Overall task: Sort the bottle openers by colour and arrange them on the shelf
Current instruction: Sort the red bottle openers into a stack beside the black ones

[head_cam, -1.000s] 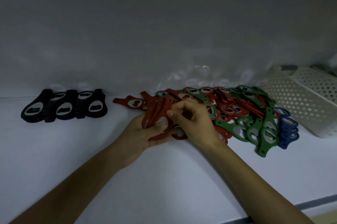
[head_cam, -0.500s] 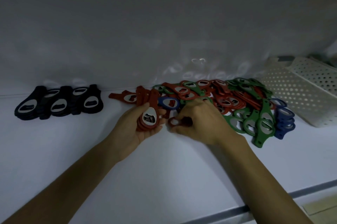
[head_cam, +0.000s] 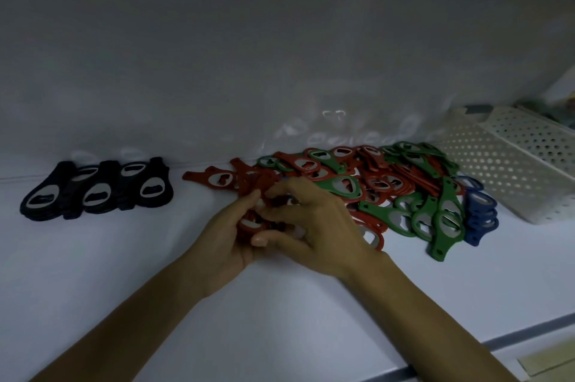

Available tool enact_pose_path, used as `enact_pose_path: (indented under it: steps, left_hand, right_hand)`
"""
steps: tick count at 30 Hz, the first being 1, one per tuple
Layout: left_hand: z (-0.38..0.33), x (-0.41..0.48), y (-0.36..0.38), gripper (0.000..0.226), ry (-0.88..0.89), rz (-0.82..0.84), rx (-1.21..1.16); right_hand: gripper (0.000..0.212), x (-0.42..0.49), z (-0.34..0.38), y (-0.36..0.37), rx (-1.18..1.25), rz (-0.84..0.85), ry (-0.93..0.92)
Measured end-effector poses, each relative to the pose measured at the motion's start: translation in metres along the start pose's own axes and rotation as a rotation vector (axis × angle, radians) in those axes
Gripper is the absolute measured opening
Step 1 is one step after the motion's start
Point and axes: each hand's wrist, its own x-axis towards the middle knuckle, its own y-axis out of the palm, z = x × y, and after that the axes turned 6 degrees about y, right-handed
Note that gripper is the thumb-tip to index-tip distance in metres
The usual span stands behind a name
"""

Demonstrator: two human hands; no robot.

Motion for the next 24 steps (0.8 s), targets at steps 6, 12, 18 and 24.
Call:
enact_pose_path:
  steps: [6,12,18,24]
  left_hand:
    - [0.003,-0.001,0.001,0.04,0.044,-0.072,0.167]
    - [0.005,-0.006,0.008,0.042,0.093,-0.073,0.321]
    - [0.004,-0.004,0.011,0.036,0.097,-0.092,0.32]
    - [0.004,-0.003,0.013,0.036,0.061,-0.117,0.251]
  right_hand:
    - [0.03,-0.002,0.001,-0.011,0.018,-0.039,0.142]
    - [0.032,-0.033,-0.003,-0.037,-0.448,0.019,0.542]
    - [0.02,-0.067,0.005,-0.052,-0.533,0.118,0.71]
    - [0.024,-0.052,0.017,-0.049,-0.306,-0.22,0.664]
